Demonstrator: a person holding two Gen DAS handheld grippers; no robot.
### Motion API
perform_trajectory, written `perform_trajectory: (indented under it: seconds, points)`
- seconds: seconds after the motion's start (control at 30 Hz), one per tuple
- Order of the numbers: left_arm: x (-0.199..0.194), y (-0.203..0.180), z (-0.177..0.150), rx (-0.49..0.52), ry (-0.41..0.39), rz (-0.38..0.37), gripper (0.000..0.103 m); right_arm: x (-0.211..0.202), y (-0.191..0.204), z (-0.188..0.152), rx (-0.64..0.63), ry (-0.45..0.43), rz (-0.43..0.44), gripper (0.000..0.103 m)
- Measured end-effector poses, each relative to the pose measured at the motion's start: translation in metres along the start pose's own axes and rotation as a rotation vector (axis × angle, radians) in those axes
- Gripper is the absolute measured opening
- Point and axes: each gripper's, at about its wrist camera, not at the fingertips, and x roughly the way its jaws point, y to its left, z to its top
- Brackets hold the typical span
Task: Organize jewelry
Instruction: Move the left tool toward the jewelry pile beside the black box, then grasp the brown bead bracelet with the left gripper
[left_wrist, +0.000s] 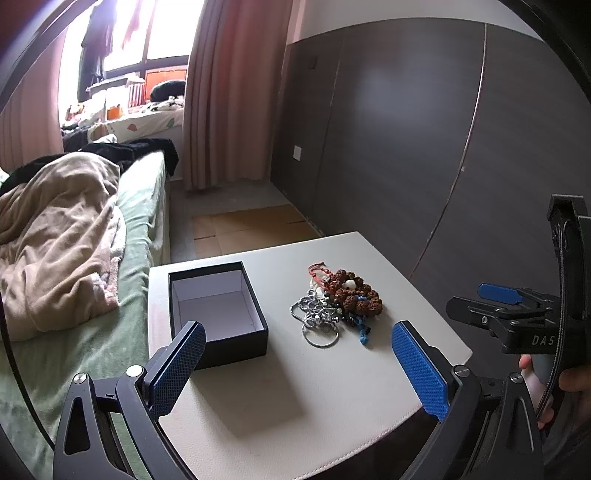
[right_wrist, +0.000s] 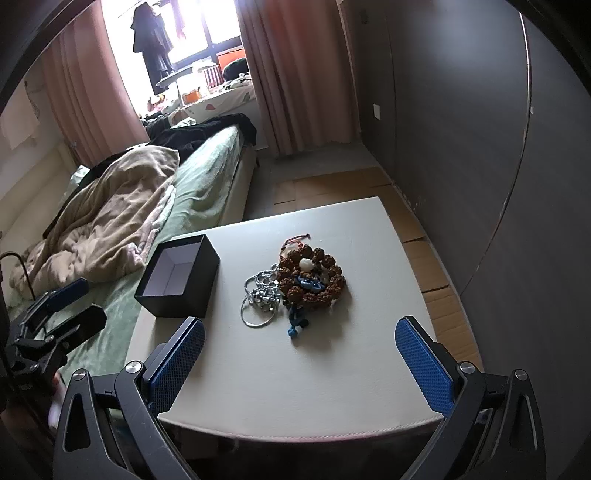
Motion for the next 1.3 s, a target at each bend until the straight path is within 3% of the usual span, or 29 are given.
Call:
perform_trajectory:
  seconds: [0.27,0.73,0.97,1.1,1.3]
  points:
    - [0.009,-0.005,0.003,0.009,-0.004,0.021,0.101,-0.001,-0.016,0.007,0.044,-0.014,-0.031,0.103]
    - [0.051,-0.020,0.012,0.006,0.035,-0.020,0.098,0.006,-0.064,0.022,0.192,-0.009,-0.073,0.103]
    - [0.087,-0.032,0.014,-0.031,0.099,-0.109,0.073,0.019,-0.085,0.026,0.249,0.024,-0.079,0.103]
    - [0.107,-0.038,0.017,-0.044,0.134,-0.121,0.059,0.027,-0.095,0.029,0.280,0.034,-0.080,0.103]
    - [0.139,-0.043,0.020,-0.077,0.176,-0.127,0.046,0.036,-0.108,0.034,0.332,0.046,-0.067,0.103]
